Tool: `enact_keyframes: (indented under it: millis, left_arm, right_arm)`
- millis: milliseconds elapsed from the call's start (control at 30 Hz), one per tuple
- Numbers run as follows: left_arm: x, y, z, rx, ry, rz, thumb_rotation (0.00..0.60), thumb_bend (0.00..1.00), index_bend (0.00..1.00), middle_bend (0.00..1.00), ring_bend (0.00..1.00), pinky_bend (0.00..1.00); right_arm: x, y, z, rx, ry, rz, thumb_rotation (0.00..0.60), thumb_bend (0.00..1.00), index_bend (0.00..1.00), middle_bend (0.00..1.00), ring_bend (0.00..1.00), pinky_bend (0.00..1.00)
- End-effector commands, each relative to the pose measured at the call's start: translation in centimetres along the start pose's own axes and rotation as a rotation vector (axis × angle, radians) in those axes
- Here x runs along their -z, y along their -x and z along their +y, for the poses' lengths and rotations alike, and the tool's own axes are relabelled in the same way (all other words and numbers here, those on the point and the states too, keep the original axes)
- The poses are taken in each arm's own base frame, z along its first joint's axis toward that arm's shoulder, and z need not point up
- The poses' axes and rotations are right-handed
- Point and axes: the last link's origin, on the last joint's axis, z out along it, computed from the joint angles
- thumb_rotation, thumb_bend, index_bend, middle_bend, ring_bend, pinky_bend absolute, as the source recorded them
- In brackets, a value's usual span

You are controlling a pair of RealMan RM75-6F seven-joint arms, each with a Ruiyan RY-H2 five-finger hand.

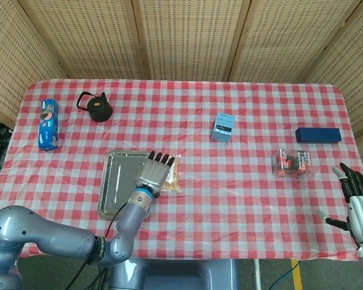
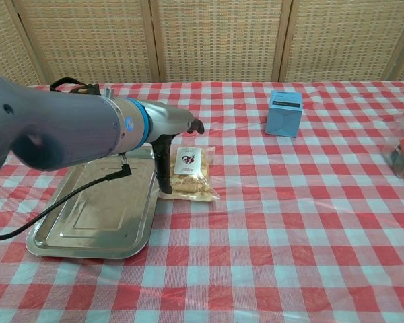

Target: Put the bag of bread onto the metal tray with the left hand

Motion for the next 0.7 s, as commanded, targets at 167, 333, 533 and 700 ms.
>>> enact_keyframes:
  millis: [167,333,533,700]
  left_arm:
    - [-1.5,0.6,1.0,-0.009,-0.023,-0.033,0.6,0.0,0.0,0.0,0.0,0.0]
    - [-2.5,0.9,1.5,-0.026,-0.034,-0.036,0.6,0.0,0.0,0.0,0.0,0.0]
    - [-3.6,1.7,2.3,-0.05,-0.048,-0.04,0.6,0.0,0.0,0.0,0.0,0.0]
    - [-3.9,2.1,2.4,-0.069,-0.056,-0.031,0.6,0.02,0.0,0.0,0.0,0.0]
  right_arm:
    - [0.0,-0.1,0.0,-0.014,-0.005,-0.003,0.6,0.06,0.0,0.0,0.0,0.0]
    - [-0.1,-0.2,0.1,-0.034,-0.008,-0.001,0.6,0.06,0.0,0.0,0.0,0.0]
    - [-0.1,-0.5,0.1,-0.055,-0.024,0.015,0.6,0.06,0.0,0.0,0.0,0.0]
    - [0.0,-0.5,0.2,-0.064,-0.028,0.012,0.6,0.06,0.0,0.0,0.0,0.0]
